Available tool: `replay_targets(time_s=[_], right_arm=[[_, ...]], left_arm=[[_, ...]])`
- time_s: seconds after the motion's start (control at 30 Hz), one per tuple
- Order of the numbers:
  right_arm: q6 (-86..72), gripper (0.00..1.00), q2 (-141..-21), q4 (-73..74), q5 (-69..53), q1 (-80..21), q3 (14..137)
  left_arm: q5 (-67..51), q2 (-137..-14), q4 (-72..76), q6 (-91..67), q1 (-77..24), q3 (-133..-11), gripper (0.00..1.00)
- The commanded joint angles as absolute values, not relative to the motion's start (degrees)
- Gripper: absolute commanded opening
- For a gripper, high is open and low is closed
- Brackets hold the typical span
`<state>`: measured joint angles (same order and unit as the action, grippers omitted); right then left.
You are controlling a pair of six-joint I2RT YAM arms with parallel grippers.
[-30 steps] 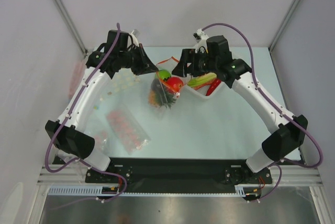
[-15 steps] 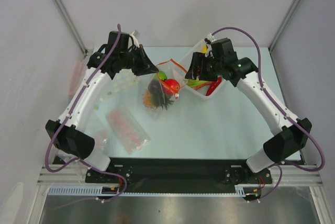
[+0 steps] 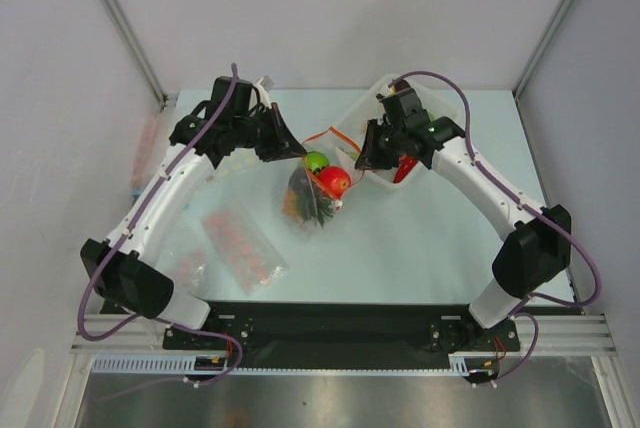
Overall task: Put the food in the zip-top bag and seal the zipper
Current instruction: Adjust the zipper food storage bag at the center of the board.
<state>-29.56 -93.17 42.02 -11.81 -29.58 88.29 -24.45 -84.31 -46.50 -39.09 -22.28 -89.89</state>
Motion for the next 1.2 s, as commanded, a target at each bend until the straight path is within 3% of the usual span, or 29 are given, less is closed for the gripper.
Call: replay_targets(time_s=[0.0, 0.07, 0.4, 0.77, 0.97, 1.0, 1.07, 1.1, 1.17], right_arm=[[-30.32, 0.13, -92.2, 39.64, -12.04, -30.49, 88.68], [-30.32, 0.0, -90.97, 40.77, -12.04, -30.85, 89.03], [-33.13, 0.0, -83.85, 43.16, -5.45, -37.53, 88.68], [-34.89, 0.0, -92.98, 42.1, -4.66, -39.11, 95.98], [-37.97, 0.0, -92.81, 38.06, -3.35, -39.02, 92.29], [-38.06, 0.0, -92.81, 37.8, -3.17, -38.94, 91.68], [-38.23, 0.0, -92.46, 37.27, -3.08, -38.76, 91.32], [-38.06, 0.0, -92.37, 37.18, -3.25, -38.5, 91.14], [-37.62, 0.0, -92.46, 36.65, -3.86, -37.8, 90.88]], left_arm=[[-26.63, -80.95, -42.28, -40.25, -23.11, -89.91, 0.0], [-27.33, -81.12, -42.45, -39.55, -23.2, -90.26, 0.0], [-29.36, -86.83, -41.76, -34.37, -24.08, -93.78, 0.0], [-34.01, -97.92, -40.96, -30.94, -25.93, -103.19, 0.03], [-37.09, -93.17, -33.67, -29.97, -26.02, -93.44, 0.31], [-37.0, -91.68, -33.58, -29.62, -26.02, -92.38, 0.42], [-36.22, -90.36, -33.05, -29.09, -26.01, -90.27, 0.55], [-35.51, -88.87, -33.31, -28.66, -25.93, -89.92, 0.67], [-33.76, -87.98, -34.44, -28.22, -26.02, -90.26, 0.78]])
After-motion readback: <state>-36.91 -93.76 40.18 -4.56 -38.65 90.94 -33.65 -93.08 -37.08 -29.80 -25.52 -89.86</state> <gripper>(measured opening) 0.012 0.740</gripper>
